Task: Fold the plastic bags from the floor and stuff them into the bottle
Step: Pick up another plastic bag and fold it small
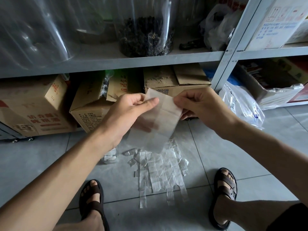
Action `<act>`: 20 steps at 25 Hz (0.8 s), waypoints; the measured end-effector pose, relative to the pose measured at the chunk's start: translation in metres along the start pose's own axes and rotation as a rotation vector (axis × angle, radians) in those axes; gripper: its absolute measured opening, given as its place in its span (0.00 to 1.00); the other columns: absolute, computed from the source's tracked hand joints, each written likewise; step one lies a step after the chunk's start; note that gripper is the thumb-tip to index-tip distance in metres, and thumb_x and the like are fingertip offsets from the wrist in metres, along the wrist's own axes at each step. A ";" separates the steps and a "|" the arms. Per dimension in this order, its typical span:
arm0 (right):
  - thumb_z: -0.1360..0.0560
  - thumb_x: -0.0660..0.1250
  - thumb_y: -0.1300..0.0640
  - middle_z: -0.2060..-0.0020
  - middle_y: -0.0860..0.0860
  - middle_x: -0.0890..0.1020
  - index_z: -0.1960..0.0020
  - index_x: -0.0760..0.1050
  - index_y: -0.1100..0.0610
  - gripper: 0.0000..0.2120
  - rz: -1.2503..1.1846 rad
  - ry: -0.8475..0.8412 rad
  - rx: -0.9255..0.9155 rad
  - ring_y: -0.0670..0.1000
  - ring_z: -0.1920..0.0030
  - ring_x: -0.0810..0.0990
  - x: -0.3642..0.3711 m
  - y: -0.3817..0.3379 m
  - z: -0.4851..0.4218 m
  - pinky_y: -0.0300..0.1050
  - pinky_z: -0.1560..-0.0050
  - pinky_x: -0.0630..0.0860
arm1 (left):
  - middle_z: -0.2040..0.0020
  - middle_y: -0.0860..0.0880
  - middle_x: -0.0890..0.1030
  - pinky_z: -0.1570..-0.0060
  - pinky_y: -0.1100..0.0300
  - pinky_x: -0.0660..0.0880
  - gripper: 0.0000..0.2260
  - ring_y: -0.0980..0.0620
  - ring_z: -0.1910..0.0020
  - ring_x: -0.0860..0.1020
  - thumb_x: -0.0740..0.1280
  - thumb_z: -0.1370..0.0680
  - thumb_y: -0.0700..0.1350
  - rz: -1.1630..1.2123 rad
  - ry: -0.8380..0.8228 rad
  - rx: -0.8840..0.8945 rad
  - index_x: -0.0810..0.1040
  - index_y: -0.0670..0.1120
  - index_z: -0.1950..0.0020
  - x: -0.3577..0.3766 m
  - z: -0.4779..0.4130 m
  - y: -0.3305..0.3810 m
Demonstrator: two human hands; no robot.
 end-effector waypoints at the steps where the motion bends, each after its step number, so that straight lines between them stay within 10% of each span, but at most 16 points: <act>1: 0.20 0.66 0.61 0.67 0.50 0.84 0.58 0.82 0.59 0.09 -0.011 0.021 0.004 0.47 0.66 0.83 -0.004 -0.001 0.000 0.38 0.60 0.80 | 0.54 0.43 0.87 0.47 0.46 0.80 0.12 0.44 0.55 0.85 0.73 0.28 0.51 0.037 -0.039 -0.063 0.84 0.43 0.52 0.003 0.002 -0.002; 6: 0.20 0.65 0.57 0.55 0.59 0.85 0.45 0.80 0.66 0.12 -0.322 0.056 0.137 0.55 0.56 0.85 -0.002 0.017 0.001 0.46 0.54 0.83 | 0.59 0.43 0.87 0.67 0.55 0.82 0.05 0.49 0.66 0.85 0.71 0.24 0.41 0.118 -0.065 -0.165 0.84 0.40 0.54 0.009 0.008 -0.006; 17: 0.26 0.71 0.61 0.59 0.56 0.85 0.53 0.81 0.64 0.06 -0.339 0.095 0.173 0.51 0.58 0.84 -0.001 0.027 0.008 0.41 0.55 0.82 | 0.54 0.51 0.87 0.40 0.56 0.73 0.05 0.56 0.50 0.83 0.73 0.26 0.49 0.092 0.044 -0.131 0.87 0.50 0.58 -0.005 0.002 -0.008; 20: 0.23 0.69 0.63 0.56 0.58 0.85 0.52 0.81 0.63 0.04 -0.259 0.114 0.153 0.53 0.56 0.84 -0.008 0.024 0.006 0.43 0.52 0.82 | 0.56 0.47 0.87 0.51 0.59 0.80 0.05 0.53 0.56 0.84 0.72 0.24 0.42 0.085 0.011 -0.147 0.87 0.48 0.58 -0.008 0.002 -0.008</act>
Point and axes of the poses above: each hand's wrist, its own z-axis away from the middle knuckle, its own x-axis out of the palm, y = z × x, the point moved 8 cm from there along -z, towards the middle knuckle
